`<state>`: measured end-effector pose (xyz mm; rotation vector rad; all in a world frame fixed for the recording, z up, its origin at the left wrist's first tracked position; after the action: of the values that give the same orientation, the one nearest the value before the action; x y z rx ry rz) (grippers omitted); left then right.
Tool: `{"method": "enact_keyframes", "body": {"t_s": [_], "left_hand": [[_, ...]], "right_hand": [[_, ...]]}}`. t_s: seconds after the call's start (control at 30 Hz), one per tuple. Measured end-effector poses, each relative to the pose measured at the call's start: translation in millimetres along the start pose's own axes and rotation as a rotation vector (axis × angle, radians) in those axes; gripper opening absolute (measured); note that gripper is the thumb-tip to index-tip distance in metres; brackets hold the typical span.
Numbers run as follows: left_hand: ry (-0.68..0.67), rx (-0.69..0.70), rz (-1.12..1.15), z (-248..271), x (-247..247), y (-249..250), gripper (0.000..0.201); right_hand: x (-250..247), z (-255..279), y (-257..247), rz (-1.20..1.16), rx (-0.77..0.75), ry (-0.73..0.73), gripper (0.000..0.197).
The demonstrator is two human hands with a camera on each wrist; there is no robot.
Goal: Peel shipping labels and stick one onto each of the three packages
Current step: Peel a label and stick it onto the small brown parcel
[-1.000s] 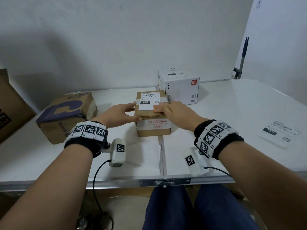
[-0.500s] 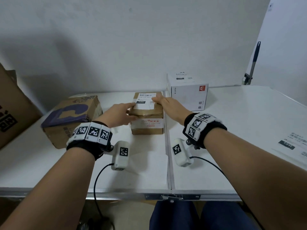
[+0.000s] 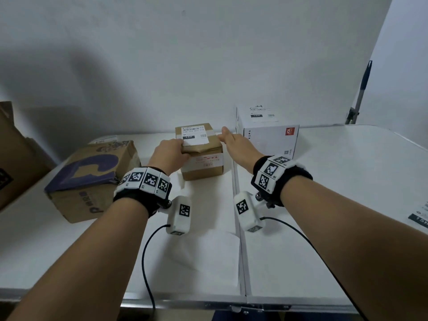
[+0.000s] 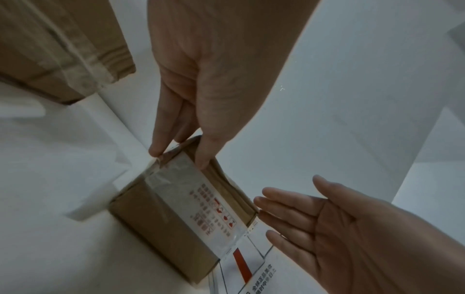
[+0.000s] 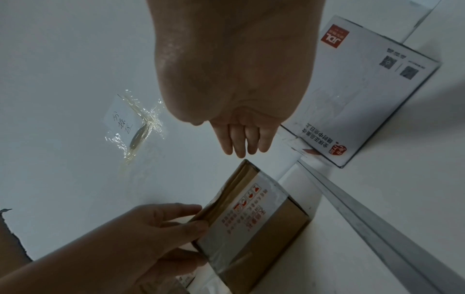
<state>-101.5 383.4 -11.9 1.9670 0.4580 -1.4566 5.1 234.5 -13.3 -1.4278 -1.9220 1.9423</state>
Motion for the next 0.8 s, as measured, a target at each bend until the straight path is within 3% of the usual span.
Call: {"method": "enact_keyframes", "body": {"t_s": [0.1, 0.33, 0.4, 0.5, 0.57, 0.67, 0.8], "left_hand": [[0.014, -0.012, 0.047, -11, 8, 1, 0.035], [-0.149, -0.116, 0.377, -15, 24, -3, 0.066], [-0.055, -0.130, 0.406, -11, 16, -4, 0.065], [0.203, -0.041, 0.524, -2, -10, 7, 0.043], [0.237, 0.035, 0.603, 5, -22, 26, 0.035], [0.055, 0.150, 0.632, 18, -16, 72, 0.030], [-0.321, 0.229, 0.819, 41, 9, 139, 0.023]], "right_hand": [[-2, -4, 6, 0.005, 0.020, 0.013, 0.066], [-3, -12, 10, 0.048, 0.033, 0.036, 0.068], [-2, -10, 10, 0.057, 0.038, 0.044, 0.071], [-4, -3, 14, 0.074, 0.043, 0.058, 0.074], [-11, 4, 18, 0.078, 0.052, 0.092, 0.072], [-32, 20, 28, 0.079, 0.063, 0.159, 0.063], [-70, 51, 44, 0.206, 0.117, 0.200, 0.048]]}}
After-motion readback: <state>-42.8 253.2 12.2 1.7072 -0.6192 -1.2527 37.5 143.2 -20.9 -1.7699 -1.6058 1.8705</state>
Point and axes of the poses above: each hand's wrist, its own z-axis away from the middle knuckle, its own x-axis out of the palm, y = z × x, the point moved 5 cm from there along -z, towards the middle knuckle, and after that the axes turned 7 degrees about -x, right-handed, at the moved point
